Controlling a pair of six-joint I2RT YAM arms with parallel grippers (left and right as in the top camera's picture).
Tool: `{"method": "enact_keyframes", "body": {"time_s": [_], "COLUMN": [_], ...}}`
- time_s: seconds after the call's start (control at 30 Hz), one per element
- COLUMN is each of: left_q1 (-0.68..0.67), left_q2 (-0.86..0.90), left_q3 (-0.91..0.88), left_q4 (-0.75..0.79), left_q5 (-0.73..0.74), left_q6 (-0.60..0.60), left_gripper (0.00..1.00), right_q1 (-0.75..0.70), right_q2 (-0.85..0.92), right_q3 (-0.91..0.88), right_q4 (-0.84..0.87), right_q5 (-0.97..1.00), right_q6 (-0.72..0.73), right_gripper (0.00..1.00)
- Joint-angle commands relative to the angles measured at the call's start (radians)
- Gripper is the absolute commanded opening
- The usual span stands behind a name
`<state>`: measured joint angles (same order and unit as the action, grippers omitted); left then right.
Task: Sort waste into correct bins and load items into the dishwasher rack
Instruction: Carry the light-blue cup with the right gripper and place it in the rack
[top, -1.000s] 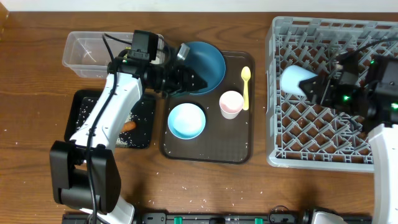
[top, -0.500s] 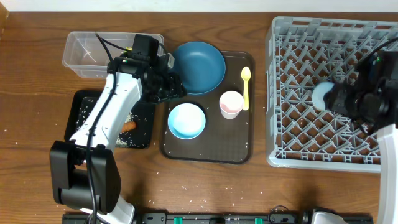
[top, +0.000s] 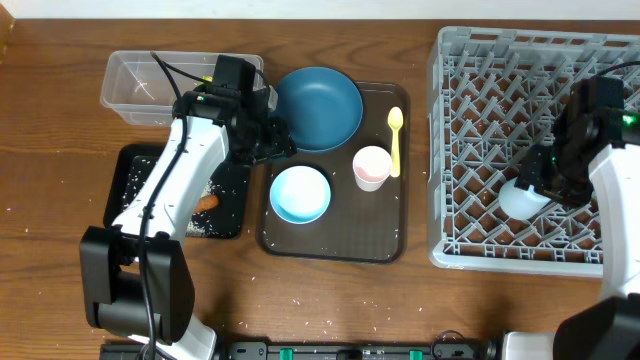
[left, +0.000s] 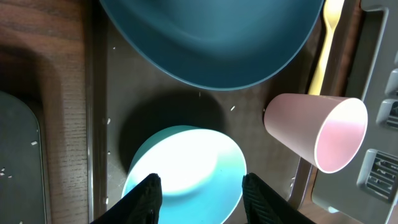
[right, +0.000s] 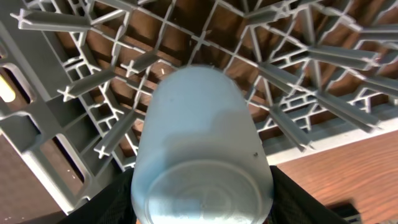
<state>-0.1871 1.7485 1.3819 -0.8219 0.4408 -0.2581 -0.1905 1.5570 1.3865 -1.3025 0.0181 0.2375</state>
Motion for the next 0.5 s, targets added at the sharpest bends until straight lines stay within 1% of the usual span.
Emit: {"method": "enact_keyframes", "body": {"time_s": [0.0,0.33,0.47], "left_q1": [-0.002,-0.002,-0.002], "left_q2": [-0.012,-0.012,-0.012], "left_q3": [0.013,0.013,0.013], "left_q4": [-0.005,-0.004,-0.004], "left_q5": [-0.012,-0.012,-0.013], "left_q6": [0.012,0.013,0.013], "left_gripper": [0.45,0.45,0.45], "right_q1": [-0.015,-0.053,-0.053], "right_q2": [0.034,0.076,0.076], "right_q3": [0.014,0.014,0.014], "right_q4": [-0.013,-0.05,-0.039], "right_q5": [0.039,0.082,0.071], "right_q6": [0.024,0.04,0.039], "right_gripper": [0.35,0.36,0.34]}}
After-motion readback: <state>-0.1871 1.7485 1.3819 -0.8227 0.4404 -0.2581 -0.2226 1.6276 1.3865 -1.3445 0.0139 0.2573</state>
